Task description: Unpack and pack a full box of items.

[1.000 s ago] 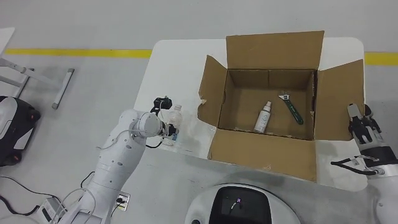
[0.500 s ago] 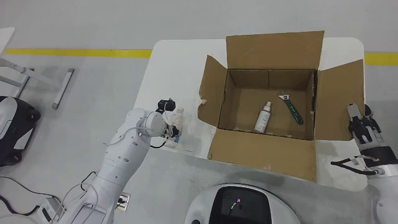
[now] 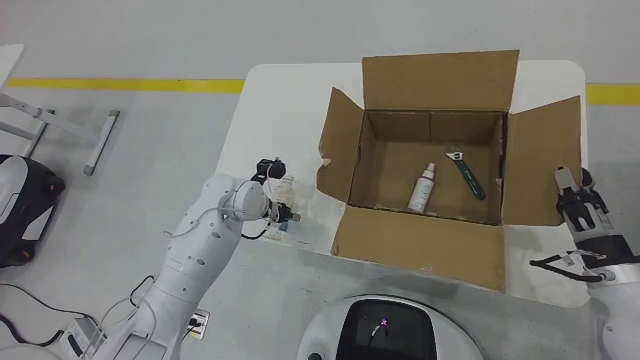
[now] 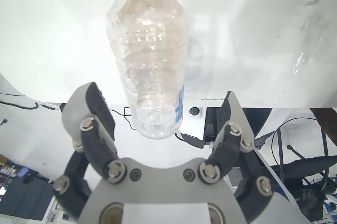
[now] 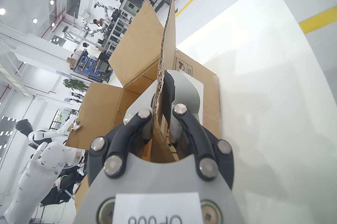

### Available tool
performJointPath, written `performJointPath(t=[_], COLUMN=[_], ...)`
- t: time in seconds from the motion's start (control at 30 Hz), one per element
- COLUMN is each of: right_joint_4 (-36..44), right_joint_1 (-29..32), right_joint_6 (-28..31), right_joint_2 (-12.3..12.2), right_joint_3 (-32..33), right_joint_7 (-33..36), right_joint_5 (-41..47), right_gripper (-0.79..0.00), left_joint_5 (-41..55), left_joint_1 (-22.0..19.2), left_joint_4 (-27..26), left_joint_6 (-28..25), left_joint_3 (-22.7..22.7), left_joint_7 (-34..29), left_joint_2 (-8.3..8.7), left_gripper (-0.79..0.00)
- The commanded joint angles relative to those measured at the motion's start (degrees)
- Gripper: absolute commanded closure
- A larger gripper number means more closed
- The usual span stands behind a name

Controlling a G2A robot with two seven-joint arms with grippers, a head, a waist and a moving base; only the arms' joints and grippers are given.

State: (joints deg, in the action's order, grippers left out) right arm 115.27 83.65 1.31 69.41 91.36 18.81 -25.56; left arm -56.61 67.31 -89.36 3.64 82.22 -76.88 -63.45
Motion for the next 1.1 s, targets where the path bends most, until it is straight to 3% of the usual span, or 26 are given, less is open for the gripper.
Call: performJointPath(t=[0.0,0.37,0.6,0.63,0.67,0.7,0.73,0.83,1.07], right_joint_4=[-0.7,-3.1,-4.2,-4.2,-4.2,-4.1,-3.9,-3.3,1.3], right_joint_1=[-0.3,-2.0,-2.6,-2.6,-2.6,-2.5,-2.4,-1.9,0.9], right_joint_6=[0.7,4.4,3.0,2.9,2.9,2.9,2.9,3.7,5.2], right_joint_2=[0.1,0.3,0.3,0.3,0.2,0.2,0.2,0.1,-0.1], right_joint_3=[-0.3,-3.3,-4.0,-4.1,-4.1,-4.0,-3.9,-3.4,-0.6], right_joint_7=[-0.1,1.7,1.6,1.5,1.4,1.3,1.1,0.0,-5.7], right_joint_5=[1.4,7.3,6.7,6.5,6.5,6.4,6.0,4.7,-2.3], right_gripper=[0.000,0.000,0.000,-0.326,-0.542,-0.727,-0.785,-0.785,-0.785], left_joint_5=[0.5,13.2,21.6,23.0,24.1,25.6,27.8,36.3,35.8], left_joint_1=[0.6,6.0,9.0,9.1,9.2,9.1,8.9,7.9,7.1], left_joint_4=[-1.7,-19.8,-30.9,-32.1,-33.0,-33.9,-34.4,-34.3,-39.1], left_joint_6=[-0.3,-2.3,-4.8,-5.4,-5.7,-6.1,-6.5,-9.1,-11.2], left_joint_3=[1.2,14.9,22.2,22.5,22.8,22.8,22.6,20.7,16.7], left_joint_7=[-0.3,-8.1,-10.3,-10.2,-10.2,-10.1,-10.3,-11.1,-11.1], left_joint_2=[0.24,1.95,2.82,2.90,2.99,3.07,3.12,3.57,5.37], left_gripper=[-0.785,-0.785,-0.785,-0.785,-0.785,-0.785,-0.785,-0.785,-0.785])
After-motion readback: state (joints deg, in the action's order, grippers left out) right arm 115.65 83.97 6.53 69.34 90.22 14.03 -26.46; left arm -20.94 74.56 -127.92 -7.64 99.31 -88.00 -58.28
